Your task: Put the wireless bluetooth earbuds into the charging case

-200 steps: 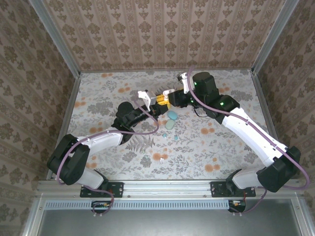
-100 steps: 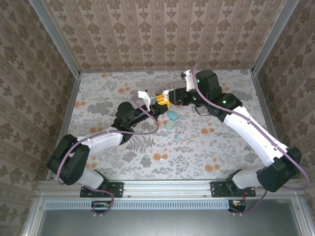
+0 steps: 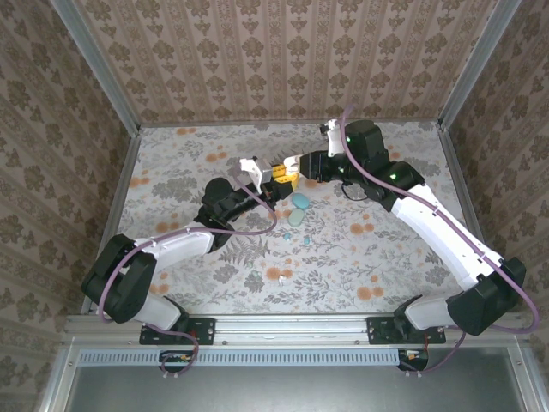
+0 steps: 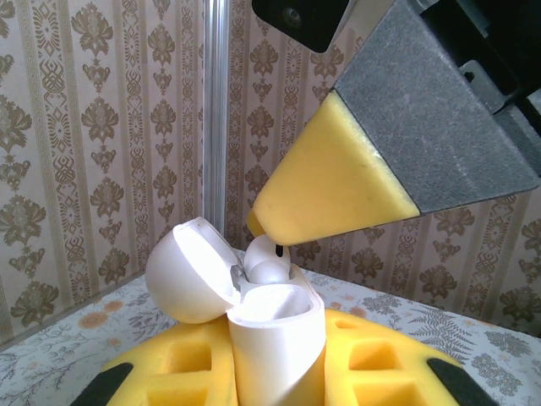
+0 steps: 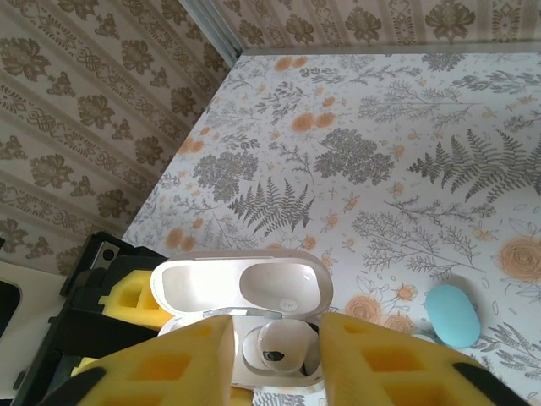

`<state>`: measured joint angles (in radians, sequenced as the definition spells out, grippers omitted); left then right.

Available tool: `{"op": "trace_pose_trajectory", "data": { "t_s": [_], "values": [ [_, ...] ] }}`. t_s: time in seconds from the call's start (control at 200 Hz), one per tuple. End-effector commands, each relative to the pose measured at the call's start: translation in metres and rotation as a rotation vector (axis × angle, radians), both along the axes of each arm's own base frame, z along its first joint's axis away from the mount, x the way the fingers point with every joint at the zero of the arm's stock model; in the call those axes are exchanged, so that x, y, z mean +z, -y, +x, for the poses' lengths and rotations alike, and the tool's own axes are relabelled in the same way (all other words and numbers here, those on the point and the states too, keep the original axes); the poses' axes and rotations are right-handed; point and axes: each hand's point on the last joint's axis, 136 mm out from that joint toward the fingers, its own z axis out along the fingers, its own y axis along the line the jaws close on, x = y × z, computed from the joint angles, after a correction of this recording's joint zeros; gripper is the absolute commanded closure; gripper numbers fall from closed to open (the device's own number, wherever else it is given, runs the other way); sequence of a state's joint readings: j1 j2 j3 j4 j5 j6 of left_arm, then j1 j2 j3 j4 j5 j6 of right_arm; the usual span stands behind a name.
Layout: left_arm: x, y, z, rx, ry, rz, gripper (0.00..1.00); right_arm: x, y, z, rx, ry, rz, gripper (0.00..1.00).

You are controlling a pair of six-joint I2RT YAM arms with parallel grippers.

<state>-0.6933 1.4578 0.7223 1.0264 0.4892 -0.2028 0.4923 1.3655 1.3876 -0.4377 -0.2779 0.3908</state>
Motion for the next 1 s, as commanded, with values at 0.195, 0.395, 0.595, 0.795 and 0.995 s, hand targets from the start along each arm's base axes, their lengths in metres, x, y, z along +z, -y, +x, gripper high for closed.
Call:
{"op": "trace_pose_trajectory", "data": {
  "t_s": [0.195, 0.395, 0.595, 0.795, 0.995],
  "values": [
    [0.031, -0.005, -0.007, 0.003, 0.075, -0.057, 0.81, 0.001, 0.0, 0.0, 0.007, -0.027, -0.013, 0.74],
    [0.032, -0.006, -0.008, 0.008, 0.077, -0.058, 0.81, -0.01, -0.001, 0.004, 0.006, -0.056, -0.036, 0.75],
    [0.03, -0.007, -0.008, 0.01, 0.074, -0.055, 0.81, -0.001, -0.002, 0.002, 0.008, -0.035, -0.011, 0.66],
    [0.025, -0.01, -0.008, 0.026, 0.076, -0.039, 0.81, 0.033, 0.013, -0.013, -0.028, 0.041, 0.014, 0.55],
    [0.018, -0.024, -0.011, 0.072, 0.082, -0.009, 0.81, 0.037, 0.041, -0.027, -0.124, 0.05, -0.02, 0.49]
  ]
}}
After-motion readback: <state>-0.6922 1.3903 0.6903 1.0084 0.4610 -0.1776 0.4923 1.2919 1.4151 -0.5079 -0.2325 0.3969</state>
